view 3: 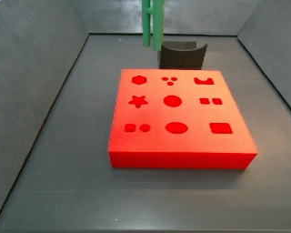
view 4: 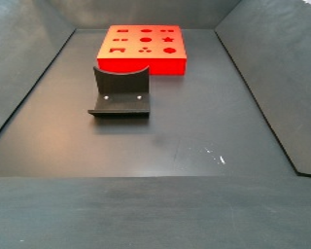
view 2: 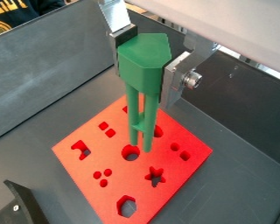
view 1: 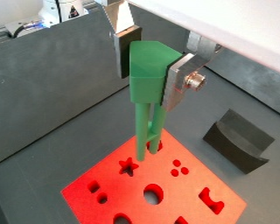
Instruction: Insert the 3 prong object.
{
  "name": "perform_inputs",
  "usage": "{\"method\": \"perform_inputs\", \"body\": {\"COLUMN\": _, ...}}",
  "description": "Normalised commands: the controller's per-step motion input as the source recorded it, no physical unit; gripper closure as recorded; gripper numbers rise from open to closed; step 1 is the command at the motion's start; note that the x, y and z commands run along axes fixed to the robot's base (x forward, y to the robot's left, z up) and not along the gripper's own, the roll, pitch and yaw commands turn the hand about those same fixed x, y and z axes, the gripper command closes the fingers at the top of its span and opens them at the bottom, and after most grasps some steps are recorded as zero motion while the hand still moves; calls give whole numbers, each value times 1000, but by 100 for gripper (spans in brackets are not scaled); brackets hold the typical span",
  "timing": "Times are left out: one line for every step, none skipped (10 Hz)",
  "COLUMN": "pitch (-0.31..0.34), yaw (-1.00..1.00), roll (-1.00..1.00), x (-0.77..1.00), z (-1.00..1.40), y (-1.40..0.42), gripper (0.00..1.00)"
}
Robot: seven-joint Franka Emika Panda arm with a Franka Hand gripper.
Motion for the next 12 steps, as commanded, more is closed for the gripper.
{"method": "perform_inputs", "body": {"pitch": 50, "yaw": -466, "roll": 0, "x": 391, "z": -174, "y": 394, "gripper": 100}}
{"method": "perform_inputs", "body": {"pitch": 20, "yaw": -506, "roll": 0, "x": 343, "z": -391, "y": 509, "gripper": 100}}
{"method": "perform_inputs", "body": {"pitch": 0, "yaw": -449, "roll": 0, "x": 337, "z": -529, "y": 571, "gripper": 100}}
{"method": "perform_inputs", "body": {"pitch": 4, "yaw": -514, "roll": 24, "x": 503, "z": -523, "y": 423, "gripper": 100}}
{"method": "perform_inputs", "body": {"pitch": 19, "yaw": -589, "roll": 99, "x": 506, "z": -549, "y": 297, "gripper": 100}}
{"method": "perform_inputs", "body": {"pitch": 0, "yaw": -634, "roll": 70, "x": 289, "z": -537, "y": 331, "gripper": 100}}
{"method": "perform_inputs", "body": {"pitch": 0, "yaw": -477, "roll": 24, "x": 0, "z": -440, "y": 306, "gripper": 100}}
{"method": "perform_inputs", "body": {"pitch": 49, "yaw": -394, "roll": 59, "x": 0, "z": -483, "y": 237, "gripper": 100}}
{"method": "perform_inputs", "body": {"pitch": 169, "yaw": -140, "roll": -86, "x": 214, "z": -374, "y": 280, "gripper": 100}}
{"method": "perform_inputs", "body": {"pitch": 129, "yaw": -74, "roll": -73, "x": 280, "z": -369, "y": 86, "gripper": 100}}
{"method": "perform_inputs", "body": {"pitch": 24, "yaw": -134, "roll": -120, "x": 311, "z": -203, "y": 29, "gripper": 100}}
{"method": "perform_inputs", "body": {"pitch": -3, "yaw": -134, "roll": -130, "x": 289, "z": -3, "y": 9, "gripper": 100}}
